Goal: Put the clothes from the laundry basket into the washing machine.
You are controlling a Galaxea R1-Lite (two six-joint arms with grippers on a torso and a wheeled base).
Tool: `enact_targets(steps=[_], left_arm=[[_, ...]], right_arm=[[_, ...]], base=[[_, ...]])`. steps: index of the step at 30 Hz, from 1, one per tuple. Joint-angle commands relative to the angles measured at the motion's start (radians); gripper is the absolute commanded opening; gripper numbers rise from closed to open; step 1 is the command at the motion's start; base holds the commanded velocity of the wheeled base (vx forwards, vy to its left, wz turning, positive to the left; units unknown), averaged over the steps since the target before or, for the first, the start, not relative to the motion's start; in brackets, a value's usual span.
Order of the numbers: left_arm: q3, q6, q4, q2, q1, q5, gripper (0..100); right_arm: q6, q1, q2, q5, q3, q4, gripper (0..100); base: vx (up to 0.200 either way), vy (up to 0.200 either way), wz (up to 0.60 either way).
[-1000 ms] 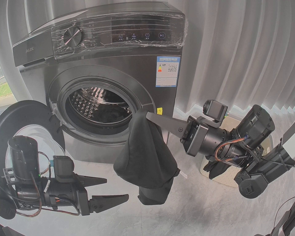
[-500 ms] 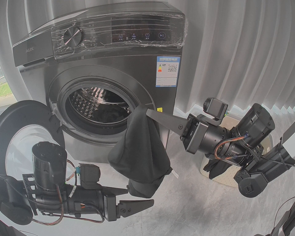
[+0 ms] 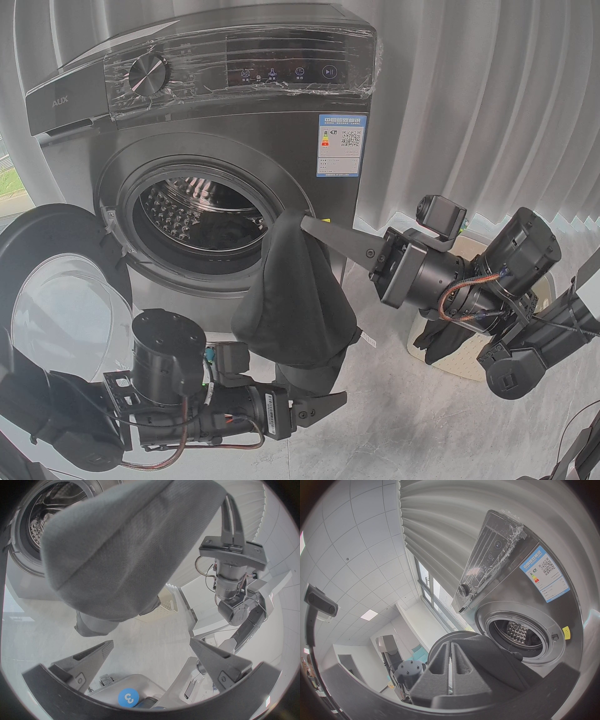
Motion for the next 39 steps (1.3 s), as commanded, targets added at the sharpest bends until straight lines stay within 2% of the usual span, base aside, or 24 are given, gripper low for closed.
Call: enact_targets(steps=[1, 5, 7, 10, 22, 33, 34, 39], left_arm=[[-0.016, -0.010, -0.030, 0.089, -0.006, 0.004, 100], [-0.028, -0.024, -0.090, 0.143, -0.006, 0.007, 100], [-0.033, -0.049, -0.120, 0.169, -0.006, 0.024, 100], [-0.040, -0.056, -0.162, 0.210, -0.006, 0.053, 100], [-0.048, -0.058, -0.312, 0.273, 0.003, 0.104, 100], [-0.063, -0.058, -0.361, 0.273, 0.019, 0.111, 100], [-0.062, -0.058, -0.363, 0.273, 0.019, 0.119, 0], [-0.060, -0.058, -0.377, 0.273, 0.017, 0.127, 0]], right_arm=[[0.000, -0.005, -0.005, 0.001, -0.003, -0.002, 0], [0.000, -0.003, -0.006, 0.001, -0.003, 0.000, 0], [0.000, -0.001, -0.006, 0.001, -0.002, 0.000, 0], [0.000, -0.001, -0.008, 0.001, -0.002, 0.000, 0], [-0.001, 0.003, -0.008, 0.001, 0.004, -0.002, 0], [-0.005, 0.002, -0.008, 0.001, 0.009, -0.002, 0], [-0.005, 0.002, -0.008, 0.001, 0.009, -0.002, 0], [-0.005, 0.002, -0.006, 0.001, 0.009, -0.002, 0]], base=[[0.000, 0.000, 0.00], [0.000, 0.000, 0.00], [0.000, 0.000, 0.00], [0.000, 0.000, 0.00], [0.000, 0.000, 0.00], [0.000, 0.000, 0.00], [0.000, 0.000, 0.00], [0.000, 0.000, 0.00]])
